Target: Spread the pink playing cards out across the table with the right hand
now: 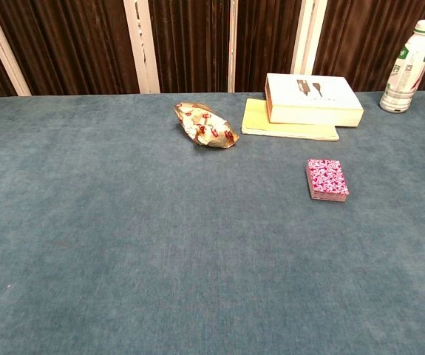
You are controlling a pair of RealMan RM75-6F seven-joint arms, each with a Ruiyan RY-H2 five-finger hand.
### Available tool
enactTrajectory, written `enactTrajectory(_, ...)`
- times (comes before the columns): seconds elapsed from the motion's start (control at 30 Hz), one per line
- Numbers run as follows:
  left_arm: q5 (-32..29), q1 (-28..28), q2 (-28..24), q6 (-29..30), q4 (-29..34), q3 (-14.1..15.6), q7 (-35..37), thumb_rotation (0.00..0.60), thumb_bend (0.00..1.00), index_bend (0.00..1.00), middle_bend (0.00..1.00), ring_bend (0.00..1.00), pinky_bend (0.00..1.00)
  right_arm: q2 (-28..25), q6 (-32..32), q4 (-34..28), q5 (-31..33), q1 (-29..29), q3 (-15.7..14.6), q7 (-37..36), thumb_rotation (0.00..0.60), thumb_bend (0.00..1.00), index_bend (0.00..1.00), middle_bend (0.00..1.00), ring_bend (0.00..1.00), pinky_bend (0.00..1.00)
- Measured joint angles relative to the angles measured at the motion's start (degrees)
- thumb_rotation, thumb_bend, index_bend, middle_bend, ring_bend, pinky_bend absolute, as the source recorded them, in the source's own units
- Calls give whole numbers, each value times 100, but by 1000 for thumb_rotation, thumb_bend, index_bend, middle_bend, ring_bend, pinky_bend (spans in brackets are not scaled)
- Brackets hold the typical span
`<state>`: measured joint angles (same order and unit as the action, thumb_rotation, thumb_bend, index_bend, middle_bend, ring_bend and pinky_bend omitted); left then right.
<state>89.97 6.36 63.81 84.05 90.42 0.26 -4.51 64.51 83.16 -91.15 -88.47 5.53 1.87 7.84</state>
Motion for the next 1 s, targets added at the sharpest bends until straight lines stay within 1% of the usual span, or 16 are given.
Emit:
enactTrajectory(0.4, 12, -18, -2, 53, -3, -5, -25, 600, 9, 0, 0, 0, 0, 13, 62, 11, -37, -8, 10, -44, 600, 464, 0, 0, 0, 0)
enactTrajectory(0.67, -67, -3, -5, -17, -11, -20, 6, 600, 9, 0, 0, 0, 0, 39, 14, 14, -31, 21, 10, 7, 600, 464, 0, 0, 0, 0)
enactTrajectory(1.0, -42, -44, -2, 70, 18, -16, -31, 600, 8, 0, 0, 0, 0, 7, 31, 24, -88, 5, -29, -31, 600, 465, 0, 0, 0, 0)
